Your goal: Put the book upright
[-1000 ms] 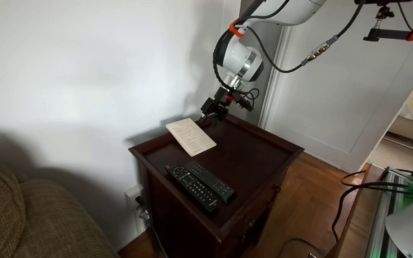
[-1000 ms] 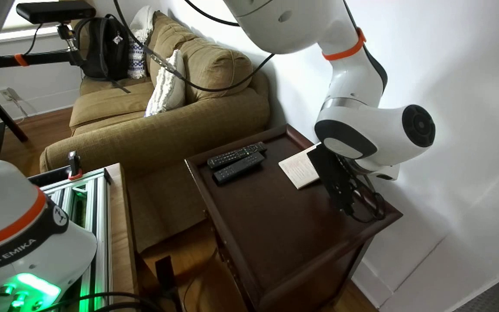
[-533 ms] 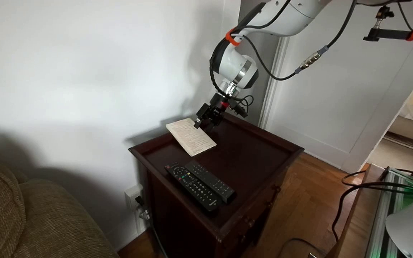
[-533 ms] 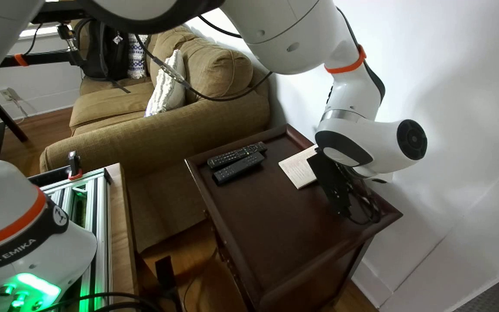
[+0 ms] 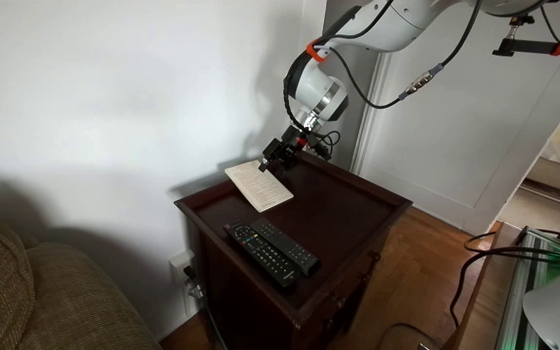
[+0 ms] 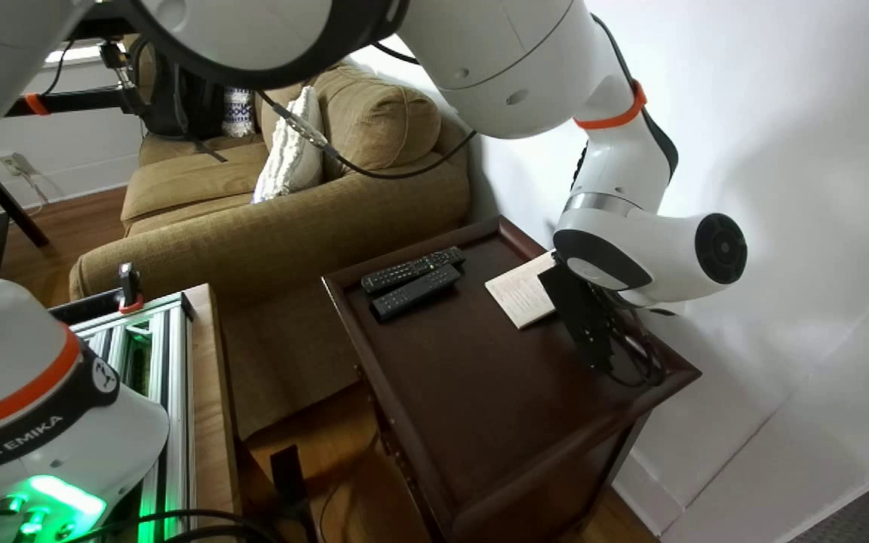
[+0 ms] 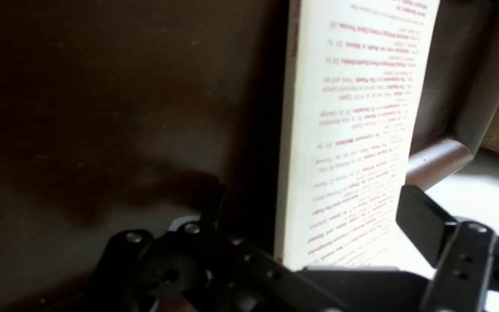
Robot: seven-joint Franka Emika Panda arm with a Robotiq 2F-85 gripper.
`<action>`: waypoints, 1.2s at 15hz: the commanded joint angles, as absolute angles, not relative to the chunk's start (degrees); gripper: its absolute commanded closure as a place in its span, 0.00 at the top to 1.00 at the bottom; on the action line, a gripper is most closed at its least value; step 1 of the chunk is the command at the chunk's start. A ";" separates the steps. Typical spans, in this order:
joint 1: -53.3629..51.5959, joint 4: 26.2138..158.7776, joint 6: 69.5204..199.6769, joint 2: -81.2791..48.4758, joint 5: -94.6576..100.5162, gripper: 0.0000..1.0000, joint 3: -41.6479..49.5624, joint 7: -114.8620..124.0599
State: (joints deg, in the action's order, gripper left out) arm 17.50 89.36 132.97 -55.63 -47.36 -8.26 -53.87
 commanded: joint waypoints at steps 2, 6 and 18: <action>18.53 86.26 130.32 -58.47 -47.75 0.72 -9.55 -54.58; 18.58 85.53 130.06 -59.32 -47.57 0.45 -9.41 -54.33; 18.82 86.78 124.74 -55.39 -47.78 0.03 -7.85 -51.93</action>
